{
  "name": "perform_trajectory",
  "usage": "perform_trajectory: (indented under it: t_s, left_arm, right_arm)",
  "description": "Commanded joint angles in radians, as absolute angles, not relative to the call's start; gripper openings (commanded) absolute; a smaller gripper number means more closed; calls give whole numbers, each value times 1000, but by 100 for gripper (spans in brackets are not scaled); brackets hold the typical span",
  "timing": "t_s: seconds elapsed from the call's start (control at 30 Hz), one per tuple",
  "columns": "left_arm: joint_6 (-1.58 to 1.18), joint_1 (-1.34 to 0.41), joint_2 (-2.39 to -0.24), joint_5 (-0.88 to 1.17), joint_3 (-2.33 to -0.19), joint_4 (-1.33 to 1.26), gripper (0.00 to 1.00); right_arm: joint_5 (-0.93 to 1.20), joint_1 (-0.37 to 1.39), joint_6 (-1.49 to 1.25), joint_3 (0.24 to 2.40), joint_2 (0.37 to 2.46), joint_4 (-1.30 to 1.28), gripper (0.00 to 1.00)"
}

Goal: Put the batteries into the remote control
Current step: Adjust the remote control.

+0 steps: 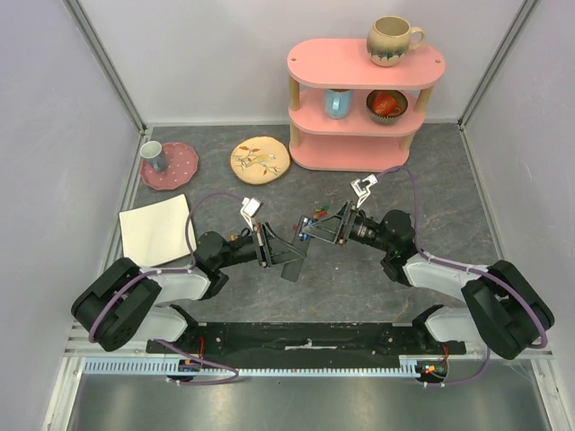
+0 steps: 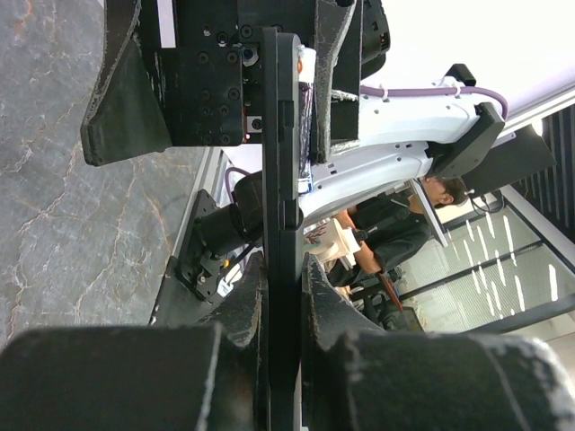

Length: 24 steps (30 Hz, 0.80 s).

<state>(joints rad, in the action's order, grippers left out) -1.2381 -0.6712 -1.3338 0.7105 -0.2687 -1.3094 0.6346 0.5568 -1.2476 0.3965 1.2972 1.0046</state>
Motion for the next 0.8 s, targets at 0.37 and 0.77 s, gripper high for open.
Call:
perform_trajectory:
  t_s: [0.37, 0.77]
  left_arm:
    - [-1150, -699, -1282, 693, -307, -1413, 2]
    - [-1166, -701, -1250, 670, -319, -1393, 2]
  right_arm:
    - [574, 615, -1203, 479, 1305, 1003, 59]
    - [574, 638, -1151, 486, 1298, 919, 0]
